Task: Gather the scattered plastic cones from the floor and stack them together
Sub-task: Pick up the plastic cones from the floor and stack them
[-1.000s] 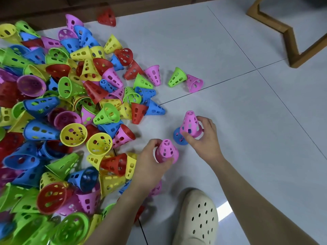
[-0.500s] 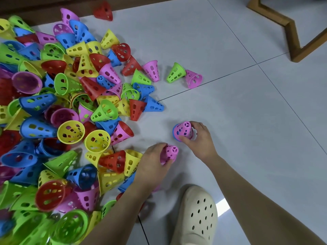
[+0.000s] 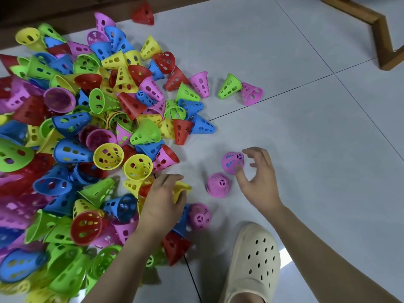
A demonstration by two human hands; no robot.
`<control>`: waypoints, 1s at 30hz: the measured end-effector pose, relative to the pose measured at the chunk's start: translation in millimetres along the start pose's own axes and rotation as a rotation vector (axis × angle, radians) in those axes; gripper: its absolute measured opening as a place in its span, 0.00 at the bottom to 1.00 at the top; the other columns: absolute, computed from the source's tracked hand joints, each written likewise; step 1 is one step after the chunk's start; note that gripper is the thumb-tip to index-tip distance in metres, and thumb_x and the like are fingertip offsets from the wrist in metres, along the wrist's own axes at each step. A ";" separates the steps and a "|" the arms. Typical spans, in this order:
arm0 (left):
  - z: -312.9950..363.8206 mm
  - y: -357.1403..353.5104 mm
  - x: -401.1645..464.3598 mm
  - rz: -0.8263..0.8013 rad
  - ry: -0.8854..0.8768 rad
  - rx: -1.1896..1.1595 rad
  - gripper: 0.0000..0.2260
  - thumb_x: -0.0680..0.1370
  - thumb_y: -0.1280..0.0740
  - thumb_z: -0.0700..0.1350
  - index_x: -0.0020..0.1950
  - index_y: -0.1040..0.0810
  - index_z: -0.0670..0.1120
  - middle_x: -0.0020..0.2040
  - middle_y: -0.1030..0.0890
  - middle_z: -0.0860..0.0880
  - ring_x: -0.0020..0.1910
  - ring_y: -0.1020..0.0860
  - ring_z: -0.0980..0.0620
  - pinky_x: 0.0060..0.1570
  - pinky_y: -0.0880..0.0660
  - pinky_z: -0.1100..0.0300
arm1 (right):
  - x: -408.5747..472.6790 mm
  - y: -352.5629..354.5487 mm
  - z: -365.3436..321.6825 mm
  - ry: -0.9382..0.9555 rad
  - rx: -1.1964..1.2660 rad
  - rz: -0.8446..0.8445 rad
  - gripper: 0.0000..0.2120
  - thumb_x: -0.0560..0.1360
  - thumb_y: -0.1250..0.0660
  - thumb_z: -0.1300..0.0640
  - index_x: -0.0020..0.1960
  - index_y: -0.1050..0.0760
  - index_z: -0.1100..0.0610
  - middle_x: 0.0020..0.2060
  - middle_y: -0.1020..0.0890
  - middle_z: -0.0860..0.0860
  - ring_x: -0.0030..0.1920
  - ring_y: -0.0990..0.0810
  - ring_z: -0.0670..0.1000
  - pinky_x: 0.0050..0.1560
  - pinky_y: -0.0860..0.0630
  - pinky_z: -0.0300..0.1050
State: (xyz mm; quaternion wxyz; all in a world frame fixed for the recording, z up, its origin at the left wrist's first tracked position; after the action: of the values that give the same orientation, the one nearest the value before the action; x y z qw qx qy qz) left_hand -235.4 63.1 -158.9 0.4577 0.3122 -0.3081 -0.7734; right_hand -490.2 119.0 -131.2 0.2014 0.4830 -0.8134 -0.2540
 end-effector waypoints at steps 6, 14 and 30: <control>-11.8 -4.6 -14.1 -0.003 0.079 0.296 0.27 0.76 0.29 0.57 0.68 0.27 0.42 0.62 0.24 0.45 0.61 0.27 0.45 0.64 0.28 0.51 | -78.1 -43.2 -67.9 0.238 0.027 -0.219 0.17 0.71 0.26 0.56 0.58 0.22 0.59 0.57 0.24 0.51 0.59 0.23 0.50 0.60 0.26 0.42; -43.5 -11.9 -25.8 -0.066 0.285 0.493 0.30 0.78 0.39 0.66 0.68 0.29 0.45 0.58 0.19 0.45 0.62 0.25 0.43 0.66 0.33 0.46 | -115.6 -99.0 -14.2 0.166 -0.239 -0.514 0.28 0.71 0.30 0.44 0.67 0.26 0.55 0.62 0.25 0.49 0.62 0.26 0.49 0.65 0.27 0.47; -28.4 -15.5 -23.7 0.023 0.148 0.364 0.19 0.78 0.33 0.58 0.63 0.27 0.48 0.50 0.17 0.49 0.55 0.21 0.46 0.62 0.37 0.51 | -119.0 -87.6 8.2 -0.055 -0.050 -0.410 0.23 0.73 0.26 0.50 0.65 0.25 0.52 0.57 0.21 0.48 0.58 0.26 0.46 0.63 0.29 0.40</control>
State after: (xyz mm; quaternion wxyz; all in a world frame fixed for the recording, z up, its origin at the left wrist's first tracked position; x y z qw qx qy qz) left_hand -212.4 85.1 -183.5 0.4241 0.4423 -0.4120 -0.6744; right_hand -381.2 191.0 -200.7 0.1350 0.6263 -0.6966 -0.3229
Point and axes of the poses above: each hand's wrist, its own x-axis towards the middle knuckle, its own y-axis out of the back of the hand, z = x × y, the point moved 10 cm from there along x, towards the middle knuckle
